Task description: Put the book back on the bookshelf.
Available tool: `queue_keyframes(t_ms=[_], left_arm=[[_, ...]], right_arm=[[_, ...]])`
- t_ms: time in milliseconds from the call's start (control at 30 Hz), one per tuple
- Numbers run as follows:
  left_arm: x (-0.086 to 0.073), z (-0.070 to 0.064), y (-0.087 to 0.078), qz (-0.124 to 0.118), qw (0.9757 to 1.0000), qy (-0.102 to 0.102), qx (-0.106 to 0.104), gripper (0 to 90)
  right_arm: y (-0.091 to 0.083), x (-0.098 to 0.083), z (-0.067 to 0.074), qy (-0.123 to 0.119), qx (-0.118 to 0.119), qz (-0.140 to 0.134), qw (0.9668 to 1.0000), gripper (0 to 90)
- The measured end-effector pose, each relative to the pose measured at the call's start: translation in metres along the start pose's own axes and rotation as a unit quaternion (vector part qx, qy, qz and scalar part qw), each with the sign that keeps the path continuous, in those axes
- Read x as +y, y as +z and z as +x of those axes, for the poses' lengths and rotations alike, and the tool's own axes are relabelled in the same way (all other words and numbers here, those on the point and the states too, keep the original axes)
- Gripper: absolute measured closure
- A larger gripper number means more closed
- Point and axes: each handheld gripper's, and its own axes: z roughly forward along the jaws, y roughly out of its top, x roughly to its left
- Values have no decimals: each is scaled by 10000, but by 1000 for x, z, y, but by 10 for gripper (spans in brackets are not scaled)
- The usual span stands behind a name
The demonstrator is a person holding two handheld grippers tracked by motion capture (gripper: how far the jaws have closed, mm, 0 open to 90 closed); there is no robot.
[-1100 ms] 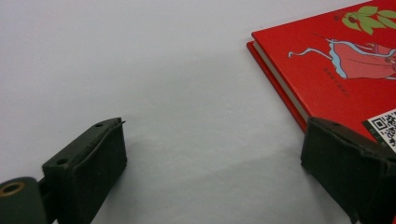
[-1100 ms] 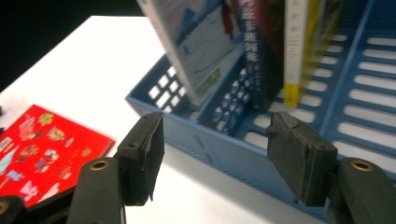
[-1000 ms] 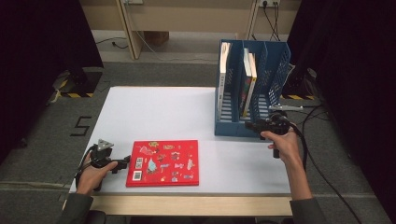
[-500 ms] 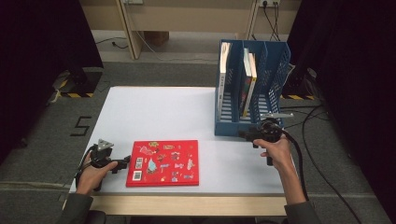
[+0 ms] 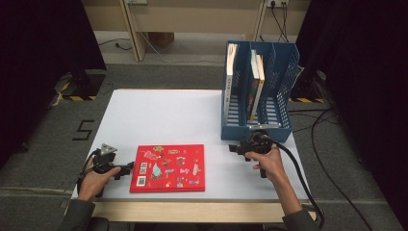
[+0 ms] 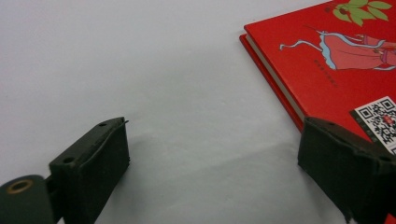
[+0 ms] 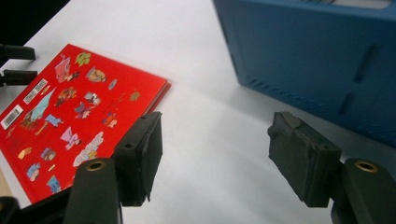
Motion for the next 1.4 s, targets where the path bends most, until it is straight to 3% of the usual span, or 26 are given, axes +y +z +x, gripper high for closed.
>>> queue_keyframes(t_ms=[167,433,700,867,1100,1167,1300,1400], left_arm=[[1,-1,-2,16,10000,-18,-10,141],[1,0,-6,-16,9998,-162,-86,149],[2,-4,-9,18,9994,-222,-276,155],[2,-6,-13,22,9978,-357,-555,158],[3,-18,-13,252,9954,-165,-905,212],[4,-23,-12,292,9948,-90,-968,211],[4,-29,-12,312,9940,-44,-1045,212],[5,-31,-11,327,9935,-23,-1089,212]], right_arm=[[13,-3,11,-74,112,129,9998,351],[29,-4,31,-169,377,267,9988,347],[42,-8,37,-125,442,388,9982,346],[48,-11,39,-54,522,448,9976,346],[55,-14,45,16,584,542,9968,342],[58,-14,49,-155,540,576,9968,341],[65,-13,55,-43,777,585,9952,346],[70,-16,55,-32,680,671,9954,346]])
